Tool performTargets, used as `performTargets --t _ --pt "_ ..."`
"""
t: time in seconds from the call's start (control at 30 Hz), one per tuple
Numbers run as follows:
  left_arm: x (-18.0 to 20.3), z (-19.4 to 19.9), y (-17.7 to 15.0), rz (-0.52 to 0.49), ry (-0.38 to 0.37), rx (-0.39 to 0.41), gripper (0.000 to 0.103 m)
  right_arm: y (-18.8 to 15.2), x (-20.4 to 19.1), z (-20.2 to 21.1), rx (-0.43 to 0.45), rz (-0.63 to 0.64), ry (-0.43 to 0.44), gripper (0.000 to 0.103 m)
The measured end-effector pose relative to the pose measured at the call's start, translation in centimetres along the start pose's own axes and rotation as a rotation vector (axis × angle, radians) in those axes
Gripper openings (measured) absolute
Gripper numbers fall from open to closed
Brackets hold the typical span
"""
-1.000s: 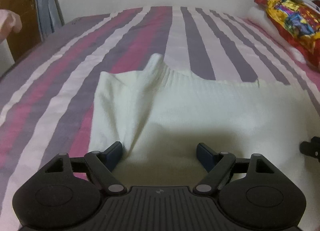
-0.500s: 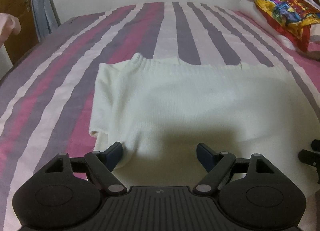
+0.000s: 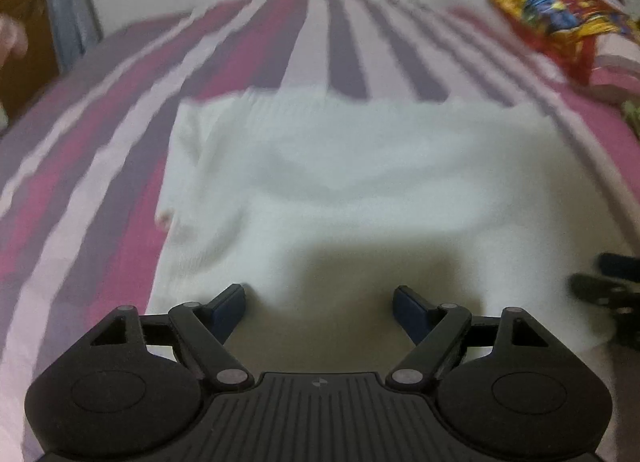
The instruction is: Fold small clothes
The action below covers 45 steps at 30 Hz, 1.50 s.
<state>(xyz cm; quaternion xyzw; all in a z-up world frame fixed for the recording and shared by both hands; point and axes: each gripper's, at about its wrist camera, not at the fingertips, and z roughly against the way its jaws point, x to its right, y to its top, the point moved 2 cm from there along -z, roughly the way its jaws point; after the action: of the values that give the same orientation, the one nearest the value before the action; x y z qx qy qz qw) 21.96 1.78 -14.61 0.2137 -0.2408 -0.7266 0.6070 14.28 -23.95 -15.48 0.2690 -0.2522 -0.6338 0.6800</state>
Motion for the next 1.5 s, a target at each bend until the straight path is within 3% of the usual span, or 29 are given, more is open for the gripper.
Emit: performTargets --t 0.13,0.3,0.47,0.57,0.7,0.83,1.0,1.23,1.3,1.33,1.4,1.5 --pt "-1.0 0.6 0.1 0.022 -0.016 0.012 0.081 -1.0 1.2 0.6 -0.011 -0.014 -0.005 0.046" --pt "-1.9 -0.5 3.4 0.07 -0.029 0.043 0.081 1.0 1.0 1.3 0.057 -0.077 0.035 0.049" --pt "-2.8 -3.6 6.6 0.087 0.024 0.077 0.081 3.7 -0.1 -0.2 0.087 -0.085 0.08 0.052" --pt "-4.4 -5.9 6.9 0.113 0.084 0.052 0.081 4.6 -0.9 -1.2 0.105 -0.043 0.068 0.052" --pt "-5.8 -5.6 6.7 0.177 0.041 0.048 0.081 4.9 -1.0 -2.6 0.079 -0.069 0.094 0.052" --pt "-6.1 -3.2 5.5 0.199 0.014 0.048 0.081 4.8 -1.7 -2.6 0.077 -0.072 0.122 0.053" --pt "-6.2 -0.3 2.6 0.264 0.006 -0.026 0.081 4.1 -2.4 -1.8 0.066 -0.102 0.151 0.053" --pt "-4.8 2.8 -1.2 0.311 0.035 -0.058 0.081 3.4 -3.3 0.5 0.062 -0.09 0.17 0.053" --pt "-4.6 3.4 -2.1 0.346 0.053 -0.063 0.086 3.2 -3.6 1.3 0.066 -0.086 0.172 0.054" --pt "-4.6 3.6 -2.5 0.362 0.06 -0.067 0.101 3.1 -3.6 1.8 0.069 -0.085 0.174 0.054" --pt "-4.6 4.2 -3.4 0.402 0.092 -0.047 0.103 2.8 -3.7 2.7 0.071 -0.085 0.177 0.054" --pt "-4.7 4.4 -4.1 0.438 0.075 -0.063 0.103 2.5 -3.9 3.7 0.077 -0.078 0.177 0.055"
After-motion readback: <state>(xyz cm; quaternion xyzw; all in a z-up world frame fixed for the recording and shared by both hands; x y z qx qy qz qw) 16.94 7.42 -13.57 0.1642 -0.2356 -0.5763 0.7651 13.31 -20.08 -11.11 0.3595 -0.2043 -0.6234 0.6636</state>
